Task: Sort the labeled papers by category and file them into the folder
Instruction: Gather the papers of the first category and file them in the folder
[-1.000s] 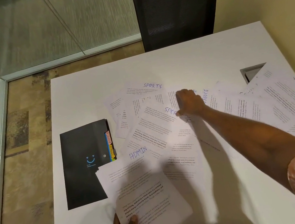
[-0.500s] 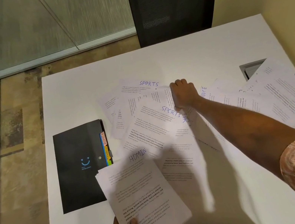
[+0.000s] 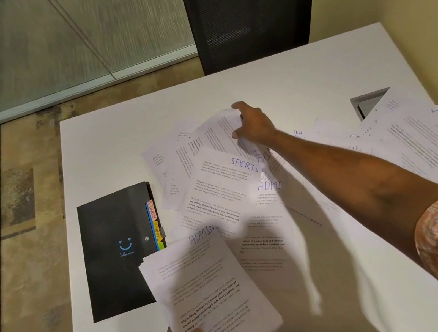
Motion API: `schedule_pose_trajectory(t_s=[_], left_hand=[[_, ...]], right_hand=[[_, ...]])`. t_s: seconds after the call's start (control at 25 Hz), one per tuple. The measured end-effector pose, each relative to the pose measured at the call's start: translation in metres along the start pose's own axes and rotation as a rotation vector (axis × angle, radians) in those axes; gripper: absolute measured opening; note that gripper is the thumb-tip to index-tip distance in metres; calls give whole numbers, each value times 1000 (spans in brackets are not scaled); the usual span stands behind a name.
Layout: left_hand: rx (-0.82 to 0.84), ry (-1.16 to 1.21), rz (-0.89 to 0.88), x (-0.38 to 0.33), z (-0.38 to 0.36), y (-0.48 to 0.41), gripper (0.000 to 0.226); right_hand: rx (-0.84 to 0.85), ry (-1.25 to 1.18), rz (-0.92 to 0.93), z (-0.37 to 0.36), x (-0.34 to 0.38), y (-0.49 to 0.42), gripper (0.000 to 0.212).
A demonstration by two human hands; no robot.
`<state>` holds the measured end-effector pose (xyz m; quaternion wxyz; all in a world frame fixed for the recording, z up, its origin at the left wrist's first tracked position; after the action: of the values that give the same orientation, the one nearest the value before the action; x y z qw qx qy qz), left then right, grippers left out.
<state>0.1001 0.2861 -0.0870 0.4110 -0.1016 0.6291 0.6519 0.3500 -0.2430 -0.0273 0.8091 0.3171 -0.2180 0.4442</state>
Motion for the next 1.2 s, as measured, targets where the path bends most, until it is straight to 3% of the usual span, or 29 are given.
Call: schedule_pose_trajectory(t_s=[0.2,0.36,0.52,0.64,0.72,0.8,0.88,0.96,1.04,1.2], left_hand=[[-3,18,3,1,-3,0,70],[32,9,-69,-7,-11,0,73],[62,-28,-150,-28,-20,-1,69],[68,-69,-226,-41,-21,4,68],[51,-88,-250,-42,-15,6,65],[68,-77,-249,-40,-9,8,70],[73,-29,-136,-31,-6,12,78],[12,13,-102,-22,0,14,62],[-52,1,-78,-17,3,17,49],[-78,49,-23,-12,6,19,54]], right_hand=[[-71,-71,65,15,31,-9,87],[-207,-77,22,20,0,25,83],[-147,-50,-101,-14,-70,123,79],[-125,300,-2,-36,-111,206,67],[-42,407,-5,-48,-139,236,80],[-15,456,-28,-54,-157,241,92],[7,499,-18,-59,-162,230,104],[47,529,-24,-69,-161,218,110],[88,529,-40,-79,-160,212,110],[95,513,-55,-87,-156,209,99]])
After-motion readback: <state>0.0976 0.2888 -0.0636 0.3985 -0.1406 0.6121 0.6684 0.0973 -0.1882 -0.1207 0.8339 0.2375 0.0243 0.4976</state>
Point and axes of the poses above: each hand's wrist, its own y-axis away from the middle knuckle, its own z-axis out of the back of the hand, x = y × z, the point moved 7 cm from there along -y, towards the middle knuckle, and after that the axes turned 2 degrees about x, right-handed, at the moved point
